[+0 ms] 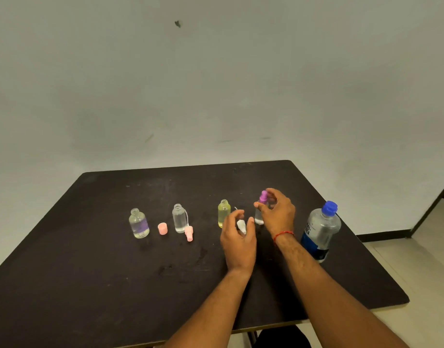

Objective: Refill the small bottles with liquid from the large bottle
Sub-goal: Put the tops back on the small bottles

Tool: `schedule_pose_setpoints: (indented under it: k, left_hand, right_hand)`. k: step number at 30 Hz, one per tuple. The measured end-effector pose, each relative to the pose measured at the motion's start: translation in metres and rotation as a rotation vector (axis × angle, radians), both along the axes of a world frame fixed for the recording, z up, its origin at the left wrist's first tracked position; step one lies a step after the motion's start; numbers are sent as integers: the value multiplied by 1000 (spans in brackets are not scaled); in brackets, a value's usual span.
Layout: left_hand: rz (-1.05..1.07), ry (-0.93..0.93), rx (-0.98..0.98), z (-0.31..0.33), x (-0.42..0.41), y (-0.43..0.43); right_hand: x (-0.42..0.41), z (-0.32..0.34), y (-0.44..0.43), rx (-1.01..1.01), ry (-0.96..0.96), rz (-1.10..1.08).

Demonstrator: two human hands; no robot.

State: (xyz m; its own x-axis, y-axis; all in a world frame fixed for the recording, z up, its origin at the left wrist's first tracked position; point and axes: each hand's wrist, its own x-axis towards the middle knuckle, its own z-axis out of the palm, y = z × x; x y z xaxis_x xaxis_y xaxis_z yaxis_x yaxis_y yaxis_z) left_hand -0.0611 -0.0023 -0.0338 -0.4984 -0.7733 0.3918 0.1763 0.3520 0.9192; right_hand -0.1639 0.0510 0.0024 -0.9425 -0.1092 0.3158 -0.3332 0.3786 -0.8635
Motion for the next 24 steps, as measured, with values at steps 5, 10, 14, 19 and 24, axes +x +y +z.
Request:
schedule_pose_setpoints:
  k: [5,10,14,19,24]
  left_hand:
    - [140,43,41,4,24,-36]
    - [55,-137,60,-10,25,-62]
    - [-20,-265,34,-3,14,-64]
    - [-31,-345,14,-1,3,-68]
    - [-53,-316,1,-10,-1,-70]
  right_hand:
    - [38,8,1,-100,206,-73]
    - [63,-10,-15,97,272,16]
    - [57,-28,-24,296,154,50]
    - [50,-39,-27,374,143,57]
    - [50,-36,-20,307,173,40]
